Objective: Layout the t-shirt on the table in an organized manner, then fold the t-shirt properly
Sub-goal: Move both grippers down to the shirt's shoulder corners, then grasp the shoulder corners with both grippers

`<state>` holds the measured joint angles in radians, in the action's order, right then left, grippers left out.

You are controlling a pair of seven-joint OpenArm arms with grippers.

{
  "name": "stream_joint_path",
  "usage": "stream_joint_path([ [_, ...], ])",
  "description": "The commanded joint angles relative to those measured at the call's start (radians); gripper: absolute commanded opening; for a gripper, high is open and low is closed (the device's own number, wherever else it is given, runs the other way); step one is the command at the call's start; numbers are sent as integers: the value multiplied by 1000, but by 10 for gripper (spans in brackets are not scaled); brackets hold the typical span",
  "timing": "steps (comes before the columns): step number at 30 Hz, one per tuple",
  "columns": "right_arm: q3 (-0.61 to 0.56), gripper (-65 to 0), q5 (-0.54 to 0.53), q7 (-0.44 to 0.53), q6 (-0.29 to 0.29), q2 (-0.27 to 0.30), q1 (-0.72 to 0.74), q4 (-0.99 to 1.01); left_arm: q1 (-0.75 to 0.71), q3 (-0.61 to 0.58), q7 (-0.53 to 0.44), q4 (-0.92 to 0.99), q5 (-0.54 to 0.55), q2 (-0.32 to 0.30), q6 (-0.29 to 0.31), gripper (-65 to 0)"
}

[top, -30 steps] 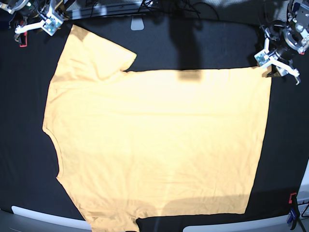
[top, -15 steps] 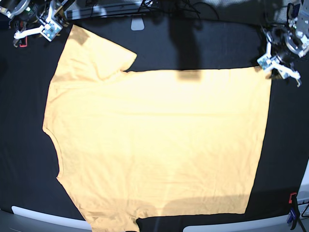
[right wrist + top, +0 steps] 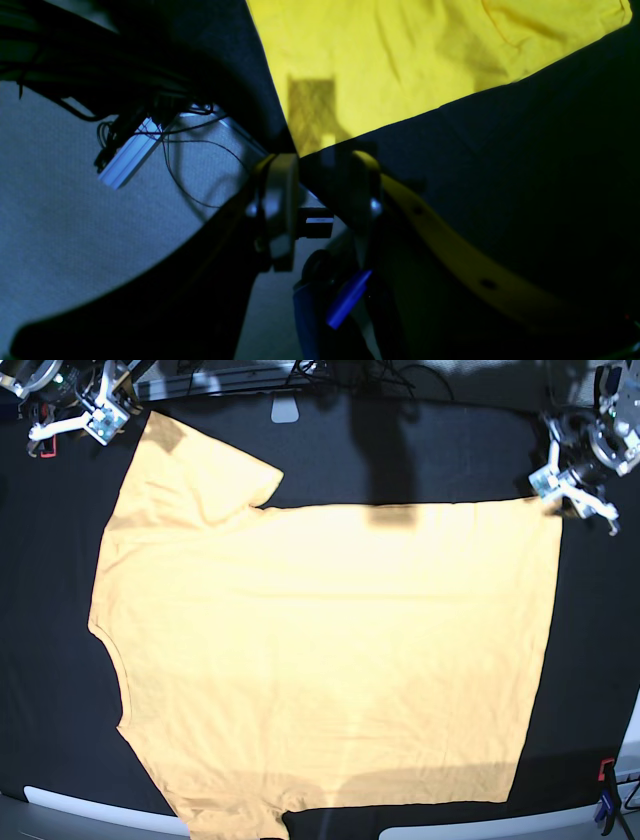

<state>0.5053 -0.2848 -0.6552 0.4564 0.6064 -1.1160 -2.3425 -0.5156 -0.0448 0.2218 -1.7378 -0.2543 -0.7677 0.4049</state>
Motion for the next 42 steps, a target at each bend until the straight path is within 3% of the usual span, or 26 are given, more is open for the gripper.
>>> stream_joint_path([
  [1, 7, -471, -4, 13, -2, 9, -11, -14, -16, 8, -20, -17, -3, -20, -6, -426],
  [8, 7, -471, -7, 16, -2, 8, -11, -14, 23, -14, -63, 58, -10, -13, -8, -426],
  [14, 7, -472, -7, 15, -2, 8, -12, -14, 111, -131, -72, 164, -116, -9, -134, -426],
  [18, 7, -472, -7, 15, -2, 8, -11, -14, 145, -141, -70, 169, -116, -9, -140, -431],
  [21, 7, -472, -7, 15, -1, 8, -11, -14, 155, -141, -69, 168, -116, -9, -139, -492],
  [24, 7, -472, -7, 17, 1, 8, -11, -14, 149, -141, -87, 169, -115, -9, -139, -639],
  [26, 7, -470, 1, 39, 10, 9, -11, -14, 147, -141, -92, 169, -111, -8, -139, -650],
  [29, 7, -425, 105, 131, 63, 9, -11, -14, 147, -141, -93, 169, -112, -9, -139, -650],
  [32, 7, -354, 246, 247, 69, 9, -11, -14, 147, -141, -99, 169, -112, -9, -139, -650],
  [36, -3, -338, 411, 325, 89, 32, -11, -14, 147, -141, -142, 169, -112, -12, -139, -650],
  [38, -15, -338, 476, 336, 77, 63, -11, 11, 147, -141, -157, 169, -112, -11, -139, -650],
  [42, -56, -339, 637, 424, -19, 122, -11, 97, 147, -141, -180, 168, -112, -11, -139, -650],
])
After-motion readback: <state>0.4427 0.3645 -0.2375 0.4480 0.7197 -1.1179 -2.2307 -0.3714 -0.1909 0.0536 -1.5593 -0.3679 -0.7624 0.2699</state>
